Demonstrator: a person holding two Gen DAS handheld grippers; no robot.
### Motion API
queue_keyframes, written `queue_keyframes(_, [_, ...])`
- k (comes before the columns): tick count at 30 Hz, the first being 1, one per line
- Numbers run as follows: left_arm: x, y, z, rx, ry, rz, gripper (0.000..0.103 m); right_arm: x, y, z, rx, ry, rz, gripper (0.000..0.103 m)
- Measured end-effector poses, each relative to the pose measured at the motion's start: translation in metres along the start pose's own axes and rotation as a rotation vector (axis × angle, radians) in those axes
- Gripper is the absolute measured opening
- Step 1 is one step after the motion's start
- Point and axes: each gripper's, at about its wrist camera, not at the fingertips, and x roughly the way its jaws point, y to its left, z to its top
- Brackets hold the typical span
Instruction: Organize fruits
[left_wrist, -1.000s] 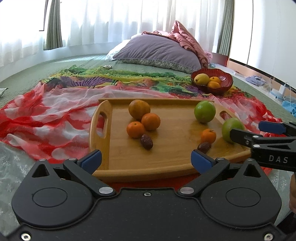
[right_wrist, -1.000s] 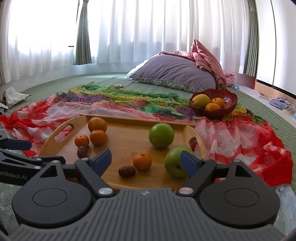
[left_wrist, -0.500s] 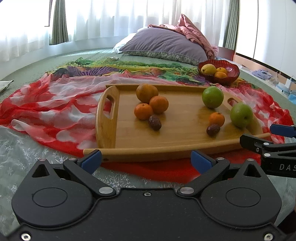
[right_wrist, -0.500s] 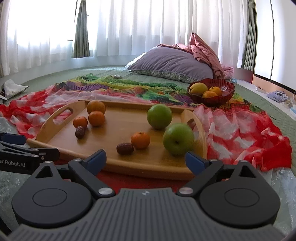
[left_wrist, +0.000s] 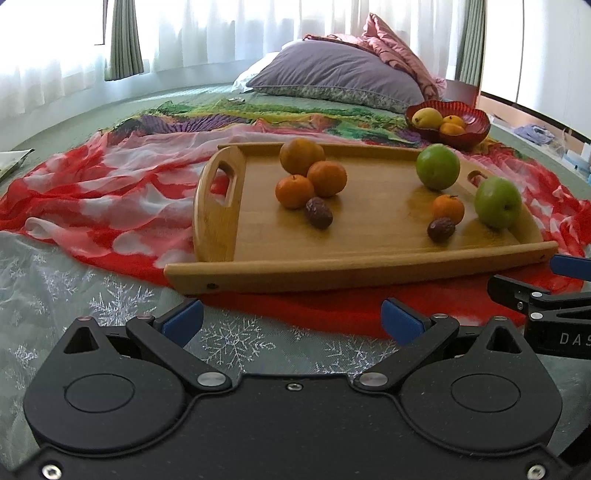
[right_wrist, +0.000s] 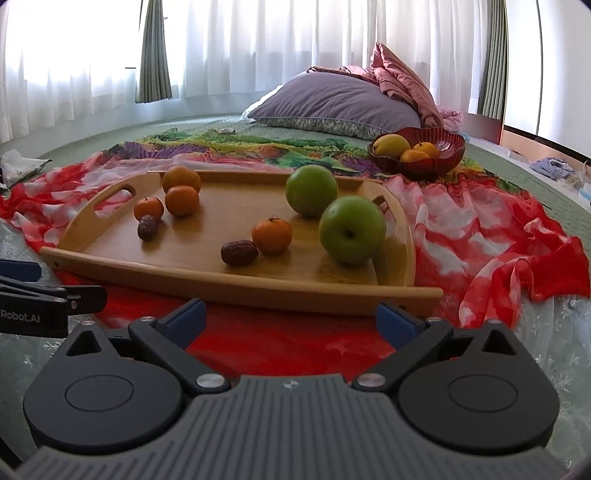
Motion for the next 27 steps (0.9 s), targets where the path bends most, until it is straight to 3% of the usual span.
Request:
queue_keyframes(13, [0.013,-0.003,-0.006,0.020,0.017,0.027,0.103,0.017,0.000,-0.010,-0.007,0.059,0.014,0.103])
queue_keyframes(27, [0.021,-0.005,-0.006,0.018,0.030,0.046,0.103,0.023,0.004,-0.016,-0.031,0.055,0.016,0.103])
